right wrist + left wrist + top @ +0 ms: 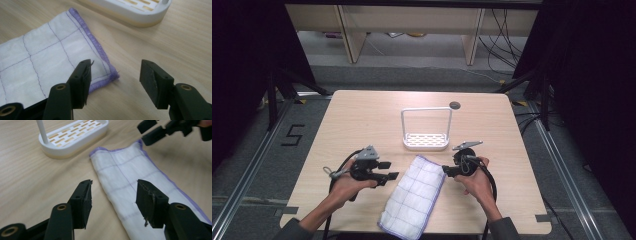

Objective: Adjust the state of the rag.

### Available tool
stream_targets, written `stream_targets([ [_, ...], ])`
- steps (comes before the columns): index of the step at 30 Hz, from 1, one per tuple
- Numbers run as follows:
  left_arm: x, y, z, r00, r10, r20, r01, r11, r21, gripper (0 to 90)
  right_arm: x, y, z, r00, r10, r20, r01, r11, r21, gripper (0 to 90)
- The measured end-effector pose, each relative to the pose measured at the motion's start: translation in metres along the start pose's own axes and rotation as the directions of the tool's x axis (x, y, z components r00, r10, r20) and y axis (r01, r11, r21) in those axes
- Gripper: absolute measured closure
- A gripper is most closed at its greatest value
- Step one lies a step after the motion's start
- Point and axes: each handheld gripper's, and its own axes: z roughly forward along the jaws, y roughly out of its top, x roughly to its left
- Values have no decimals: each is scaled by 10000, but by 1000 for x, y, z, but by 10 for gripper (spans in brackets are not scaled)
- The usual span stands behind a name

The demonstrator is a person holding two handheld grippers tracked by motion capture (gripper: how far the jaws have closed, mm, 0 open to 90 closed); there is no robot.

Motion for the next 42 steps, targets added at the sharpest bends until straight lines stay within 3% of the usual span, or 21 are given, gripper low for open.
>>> stream_targets([
  [4,13,15,33,9990,-407,-203,412,9988,277,427,2,1,4,9997,217,105,-217,9997,61,409],
  [7,14,25,58,9987,-484,-162,492,9974,533,423,3,2,6,9998,30,210,-34,9998,183,402],
  [16,13,32,90,9982,159,-579,-86,9922,1243,440,5,1,14,9989,-161,446,144,9992,371,397],
  [19,15,30,98,9984,76,-552,-4,9915,1299,480,8,2,16,9969,-342,707,308,9983,486,401],
  [26,13,29,99,9969,640,-465,-571,9892,1353,707,5,2,27,9966,-229,788,189,9985,515,421],
  [29,11,28,98,9964,722,-439,-662,9899,1254,768,8,2,25,9968,-428,673,383,9971,663,499],
  [32,11,27,97,9967,684,-430,-628,9907,1207,796,9,1,25,9983,-226,540,198,9984,528,555],
  [33,10,26,98,9966,686,-460,-632,9919,1103,815,8,2,26,9989,-406,235,394,9979,520,641],
  [35,10,25,97,9962,764,-422,-712,9911,1128,818,10,2,25,9994,-287,199,275,9977,615,662],
  [36,10,25,97,9955,842,-428,-790,9906,1115,831,10,1,26,9991,-410,-71,413,9979,505,766],
  [37,10,26,95,9952,898,-386,-849,9899,1136,835,10,1,26,9990,-421,-123,425,9984,381,796],
  [42,10,26,86,9971,679,-330,-647,9939,890,845,10,1,25,9980,-548,-312,558,9979,322,856],
])
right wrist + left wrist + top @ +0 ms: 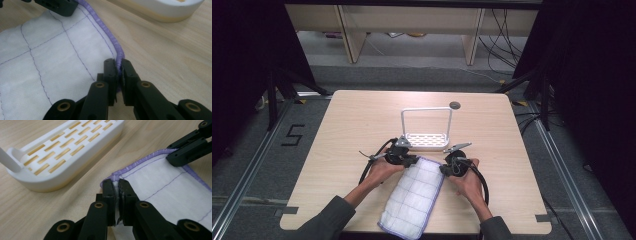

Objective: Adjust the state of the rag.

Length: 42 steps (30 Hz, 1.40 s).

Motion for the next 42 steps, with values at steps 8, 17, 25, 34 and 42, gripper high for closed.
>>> stream_targets([
  [8,0,3,-32,9999,-97,36,99,9969,-786,847,14,14,-17,9983,-546,-193,529,9955,-788,862],
  [17,-1,7,-63,9998,-211,68,218,9883,-1512,847,26,32,-51,9942,-977,-460,897,9844,-1516,862],
  [25,-4,18,-86,9995,-274,128,295,9763,-2142,847,29,44,-69,9929,-1107,-443,979,9689,-2272,862],
  [34,-3,23,-89,9995,-284,105,300,9743,-2231,846,23,52,-73,9917,-1200,-470,1057,9660,-2357,862],
  [42,-4,31,-92,9998,-187,23,187,9760,-2170,845,23,56,-78,9909,-1283,-407,1141,9608,-2526,862],
])
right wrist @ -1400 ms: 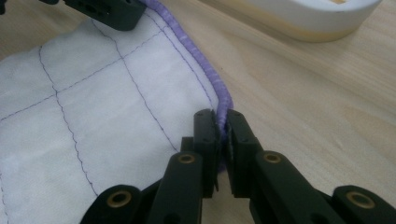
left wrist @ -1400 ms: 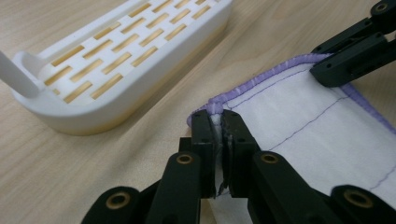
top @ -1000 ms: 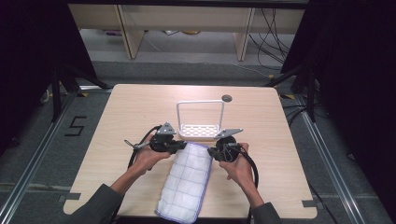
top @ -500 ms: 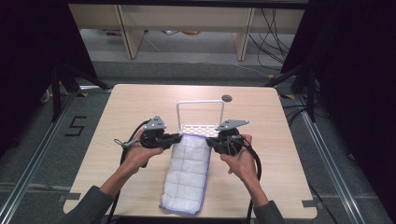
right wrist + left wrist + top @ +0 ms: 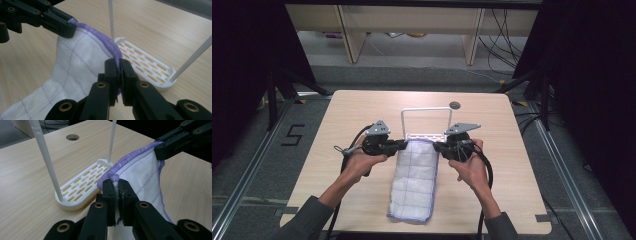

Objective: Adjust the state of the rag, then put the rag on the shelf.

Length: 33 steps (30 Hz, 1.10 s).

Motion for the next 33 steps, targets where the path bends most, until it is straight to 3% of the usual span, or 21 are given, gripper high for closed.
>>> stream_targets([
  [2,0,2,-1,10000,1,79,0,9999,-103,845,2,2,-3,9998,196,-7,-196,9998,17,862],
  [3,-1,3,-2,10000,-25,14,25,9999,-153,845,-1,2,-4,9998,-195,15,195,9997,-138,862],
  [6,-3,8,-5,9999,-44,160,48,9997,-251,844,1,4,-9,9999,120,-40,-121,9996,-252,862],
  [9,-6,14,-8,9999,86,114,-83,9995,-289,844,-3,7,-14,9998,-126,148,133,9989,-456,862],
  [10,-7,16,-9,9998,155,128,-151,9995,-276,844,-2,8,-16,10000,69,7,-69,9986,-523,862],
  [22,-14,42,-26,9992,395,116,-388,9976,-571,844,0,25,-37,9996,-206,184,224,9942,-1052,862],
  [24,-16,48,-31,9991,417,123,-408,9971,-648,844,2,29,-42,9998,-45,176,64,9940,-1088,862],
  [29,-20,63,-43,9990,444,85,-431,9929,-1109,845,5,44,-56,9982,-446,390,496,9890,-1396,862],
  [30,-21,66,-45,9989,456,121,-439,9924,-1151,845,6,48,-61,9985,-333,442,391,9897,-1377,862],
  [31,-22,71,-48,9983,576,73,-563,9907,-1236,845,5,54,-65,9958,-679,615,764,9862,-1472,862],
  [33,-22,75,-50,9982,598,42,-588,9899,-1292,845,7,57,-67,9966,-546,620,630,9877,-1429,863],
])
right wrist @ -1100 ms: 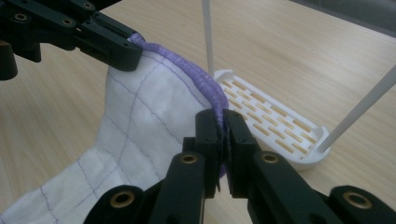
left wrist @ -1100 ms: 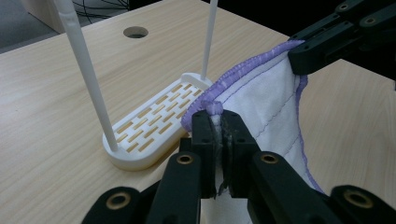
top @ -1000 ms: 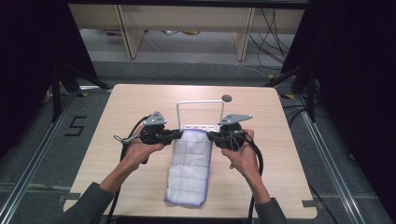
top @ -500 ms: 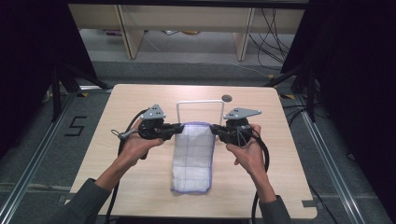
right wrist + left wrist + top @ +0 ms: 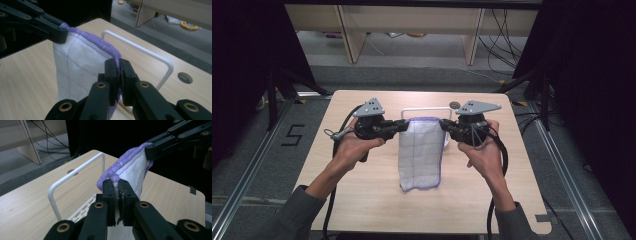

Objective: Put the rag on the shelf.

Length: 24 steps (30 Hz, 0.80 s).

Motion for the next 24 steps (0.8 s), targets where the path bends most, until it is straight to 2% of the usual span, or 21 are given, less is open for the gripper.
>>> stream_targets([
  [5,4,13,0,10000,10,-75,-10,10000,-26,846,-6,15,-3,9999,-118,54,119,9994,-315,863],
  [6,5,16,1,9999,33,-131,-34,10000,-48,846,-6,17,-3,10000,17,40,-16,9996,-296,863],
  [11,9,29,1,9996,18,-288,-17,10000,8,846,-13,29,-2,9998,125,147,-117,9986,-506,863],
  [12,11,33,2,9996,-34,-295,35,10000,29,846,-17,34,-1,9999,-139,86,143,9983,-571,863],
  [13,11,33,2,9996,-34,-295,35,10000,29,846,-17,34,-1,9999,-139,86,143,9983,-571,863],
  [15,14,37,2,9995,-179,-269,178,9998,-27,846,-18,38,-2,9999,-6,135,13,9983,-576,863],
  [16,17,41,3,9994,-224,-282,222,9997,-44,845,-20,43,-3,9996,254,98,-248,9982,-539,863],
  [18,18,43,4,9993,-233,-282,232,9997,-33,846,-21,44,-2,9998,106,197,-93,9980,-632,863],
  [22,23,49,7,9987,-384,-333,382,9992,-91,845,-26,50,-1,9994,316,147,-306,9974,-646,863],
  [23,25,51,7,9985,-466,-304,461,9988,-151,845,-28,52,-1,9998,108,188,-96,9980,-631,863],
  [24,27,54,8,9983,-474,-345,469,9988,-154,845,-29,53,0,9995,279,156,-267,9973,-681,863],
])
